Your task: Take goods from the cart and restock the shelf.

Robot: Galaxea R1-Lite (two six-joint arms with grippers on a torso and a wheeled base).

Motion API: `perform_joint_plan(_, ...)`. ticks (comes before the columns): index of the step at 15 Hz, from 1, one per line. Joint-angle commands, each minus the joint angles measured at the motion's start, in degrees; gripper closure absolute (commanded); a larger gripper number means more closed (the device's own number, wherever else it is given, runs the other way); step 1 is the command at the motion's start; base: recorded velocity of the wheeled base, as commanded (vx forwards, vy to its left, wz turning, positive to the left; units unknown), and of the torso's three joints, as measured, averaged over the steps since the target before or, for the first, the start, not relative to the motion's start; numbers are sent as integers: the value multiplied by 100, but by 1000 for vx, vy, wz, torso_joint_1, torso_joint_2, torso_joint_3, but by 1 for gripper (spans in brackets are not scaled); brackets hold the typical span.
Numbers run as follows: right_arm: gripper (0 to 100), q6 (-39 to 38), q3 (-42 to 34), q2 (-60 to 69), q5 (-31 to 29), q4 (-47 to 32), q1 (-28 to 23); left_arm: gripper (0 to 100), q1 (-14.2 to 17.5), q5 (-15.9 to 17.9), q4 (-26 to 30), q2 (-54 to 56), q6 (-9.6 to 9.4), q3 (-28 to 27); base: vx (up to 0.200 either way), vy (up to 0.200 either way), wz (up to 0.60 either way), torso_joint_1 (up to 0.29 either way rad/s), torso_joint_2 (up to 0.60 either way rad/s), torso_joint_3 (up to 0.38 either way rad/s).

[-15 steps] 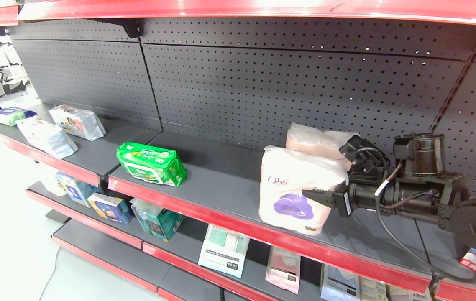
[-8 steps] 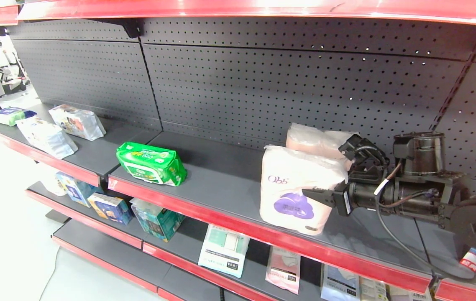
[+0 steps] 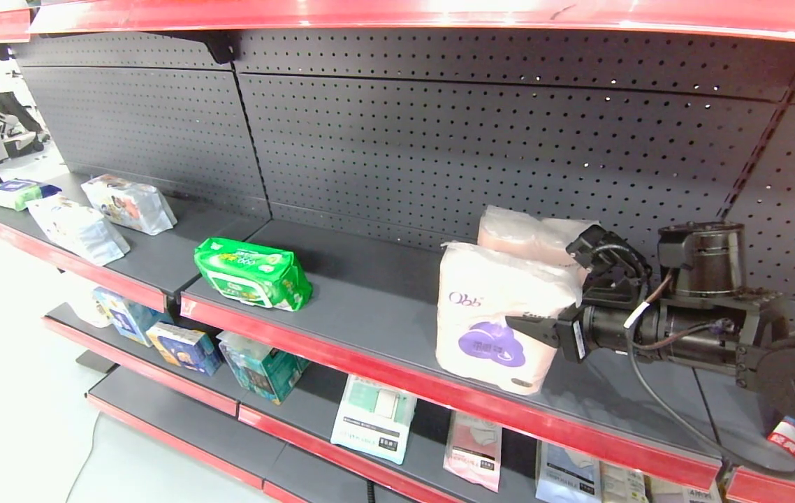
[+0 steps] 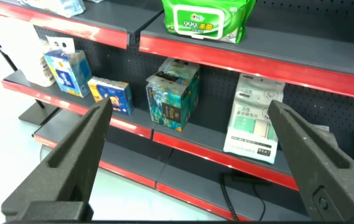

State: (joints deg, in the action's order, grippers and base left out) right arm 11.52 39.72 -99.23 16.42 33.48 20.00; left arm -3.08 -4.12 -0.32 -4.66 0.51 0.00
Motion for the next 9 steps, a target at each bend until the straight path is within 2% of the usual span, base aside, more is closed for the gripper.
perform_joint_plan(1,100,-1,-25,53,28,1,-5,0,1,-1,-3,-9,2,0,0,0,0,0,0,0)
perform_joint_plan(9,100,8,-201,176,142,1,-14,0,1,-1,-3,-9,2,0,0,0,0,0,0,0)
